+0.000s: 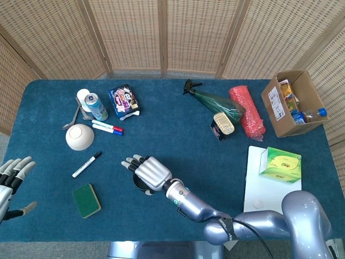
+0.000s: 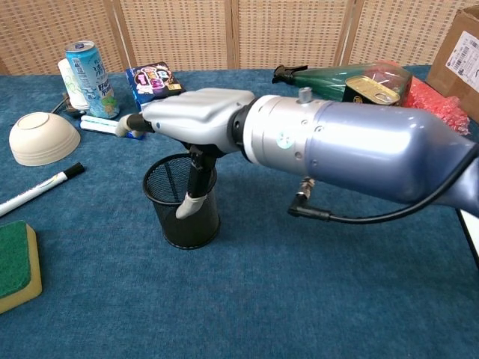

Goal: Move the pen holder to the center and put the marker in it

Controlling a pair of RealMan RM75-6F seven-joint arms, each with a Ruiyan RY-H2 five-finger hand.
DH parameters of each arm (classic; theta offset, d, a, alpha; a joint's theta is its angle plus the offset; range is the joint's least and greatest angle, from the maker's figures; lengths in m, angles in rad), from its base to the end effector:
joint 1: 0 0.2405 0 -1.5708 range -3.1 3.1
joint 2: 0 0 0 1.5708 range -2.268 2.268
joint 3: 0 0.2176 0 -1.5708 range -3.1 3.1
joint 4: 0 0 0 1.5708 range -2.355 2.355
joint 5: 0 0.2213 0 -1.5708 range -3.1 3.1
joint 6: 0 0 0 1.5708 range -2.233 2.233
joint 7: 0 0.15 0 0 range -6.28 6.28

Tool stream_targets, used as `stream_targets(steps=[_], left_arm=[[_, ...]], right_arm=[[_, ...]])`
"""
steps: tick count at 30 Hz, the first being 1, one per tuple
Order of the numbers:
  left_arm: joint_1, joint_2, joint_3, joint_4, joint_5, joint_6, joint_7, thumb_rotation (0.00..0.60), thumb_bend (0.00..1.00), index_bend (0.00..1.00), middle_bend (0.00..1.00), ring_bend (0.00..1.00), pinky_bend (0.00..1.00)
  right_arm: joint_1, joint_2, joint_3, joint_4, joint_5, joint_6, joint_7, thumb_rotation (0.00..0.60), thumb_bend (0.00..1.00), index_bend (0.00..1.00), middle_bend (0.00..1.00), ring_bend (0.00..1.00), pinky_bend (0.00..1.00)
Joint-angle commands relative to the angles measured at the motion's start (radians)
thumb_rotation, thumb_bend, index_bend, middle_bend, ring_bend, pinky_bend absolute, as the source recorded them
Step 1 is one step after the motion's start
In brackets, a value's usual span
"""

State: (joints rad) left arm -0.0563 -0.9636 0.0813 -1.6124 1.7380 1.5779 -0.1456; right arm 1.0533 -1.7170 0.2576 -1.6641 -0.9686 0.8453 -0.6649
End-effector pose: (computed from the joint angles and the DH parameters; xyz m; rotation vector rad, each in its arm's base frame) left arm -0.2744 0.1453 0.1561 -1.5941 -0.8807 -0.9621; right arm 0.0479 -0.2642 -0.0840 2.3007 -0.7368 1.0795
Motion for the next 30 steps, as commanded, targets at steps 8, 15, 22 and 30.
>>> stream_targets(steps=[8, 15, 22, 30], left_arm=[[0.003, 0.002, 0.004, -0.002, 0.008, 0.006, -0.001, 0.6, 0.04, 0.03, 0.0, 0.0, 0.0], [0.005, -0.001, 0.005, -0.015, 0.015, 0.01, 0.02, 0.6, 0.04, 0.03, 0.0, 0.0, 0.0], [0.006, -0.012, 0.012, -0.033, 0.02, -0.007, 0.06, 0.6, 0.04, 0.03, 0.0, 0.0, 0.0], [0.005, -0.018, 0.009, -0.045, 0.011, -0.016, 0.076, 0.6, 0.04, 0.03, 0.0, 0.0, 0.0]], right_arm=[[-0.158, 0.249, -0.065, -0.161, -0.271, 0.195, 0.163, 0.6, 0.0, 0.0, 0.01, 0.06, 0.31], [-0.281, 0.387, -0.108, -0.051, -0.494, 0.341, 0.467, 0.6, 0.0, 0.01, 0.05, 0.09, 0.31], [-0.389, 0.385, -0.162, 0.223, -0.587, 0.473, 0.816, 0.6, 0.0, 0.02, 0.06, 0.09, 0.31], [-0.501, 0.382, -0.186, 0.401, -0.562, 0.563, 0.922, 0.6, 0.0, 0.02, 0.07, 0.09, 0.31]])
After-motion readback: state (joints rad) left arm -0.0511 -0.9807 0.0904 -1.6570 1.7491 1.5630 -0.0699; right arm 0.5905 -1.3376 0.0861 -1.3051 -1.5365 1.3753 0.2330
